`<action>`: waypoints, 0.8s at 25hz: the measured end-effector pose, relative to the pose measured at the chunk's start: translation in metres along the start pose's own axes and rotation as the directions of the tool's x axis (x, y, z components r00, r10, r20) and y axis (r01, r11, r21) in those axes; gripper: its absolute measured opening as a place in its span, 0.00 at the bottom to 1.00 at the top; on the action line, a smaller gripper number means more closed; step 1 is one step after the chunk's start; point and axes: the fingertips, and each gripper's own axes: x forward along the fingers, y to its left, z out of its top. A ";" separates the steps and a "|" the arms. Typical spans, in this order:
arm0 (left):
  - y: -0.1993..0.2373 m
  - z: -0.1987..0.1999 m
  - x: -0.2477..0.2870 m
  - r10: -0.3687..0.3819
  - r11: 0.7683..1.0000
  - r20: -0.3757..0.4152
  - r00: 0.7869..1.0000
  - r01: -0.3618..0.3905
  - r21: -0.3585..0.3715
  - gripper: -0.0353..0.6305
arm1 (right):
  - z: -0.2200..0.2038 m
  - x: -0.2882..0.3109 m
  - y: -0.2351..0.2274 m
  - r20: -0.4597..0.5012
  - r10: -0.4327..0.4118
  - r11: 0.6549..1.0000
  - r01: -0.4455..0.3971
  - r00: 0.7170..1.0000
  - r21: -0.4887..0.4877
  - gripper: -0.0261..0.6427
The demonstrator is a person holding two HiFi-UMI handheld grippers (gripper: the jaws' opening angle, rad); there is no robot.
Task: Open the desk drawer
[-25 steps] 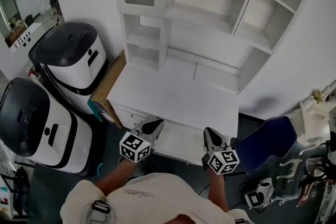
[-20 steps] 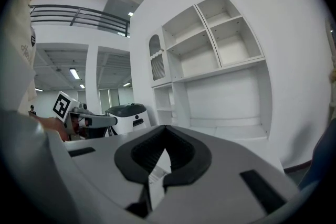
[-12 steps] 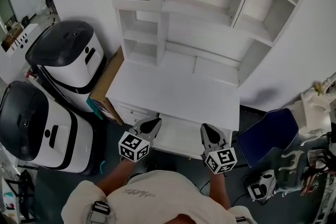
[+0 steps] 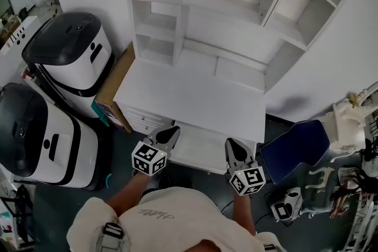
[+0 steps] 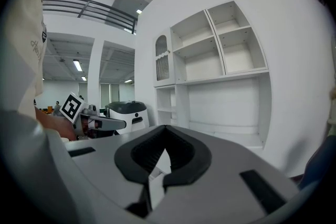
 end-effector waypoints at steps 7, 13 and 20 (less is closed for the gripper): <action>0.004 -0.004 -0.001 0.004 1.000 -0.007 1.000 -0.004 -0.007 0.08 | -0.004 0.004 0.003 -0.006 0.012 1.000 -0.012 1.000 0.022 0.04; 0.013 -0.010 -0.004 0.028 1.000 -0.021 0.999 -0.029 -0.013 0.08 | -0.005 0.009 0.005 -0.011 0.024 1.000 -0.024 1.000 0.015 0.04; 0.007 -0.002 -0.003 0.020 1.000 -0.005 1.000 -0.020 0.002 0.08 | -0.005 0.007 0.003 -0.007 0.022 1.000 -0.022 1.000 0.017 0.04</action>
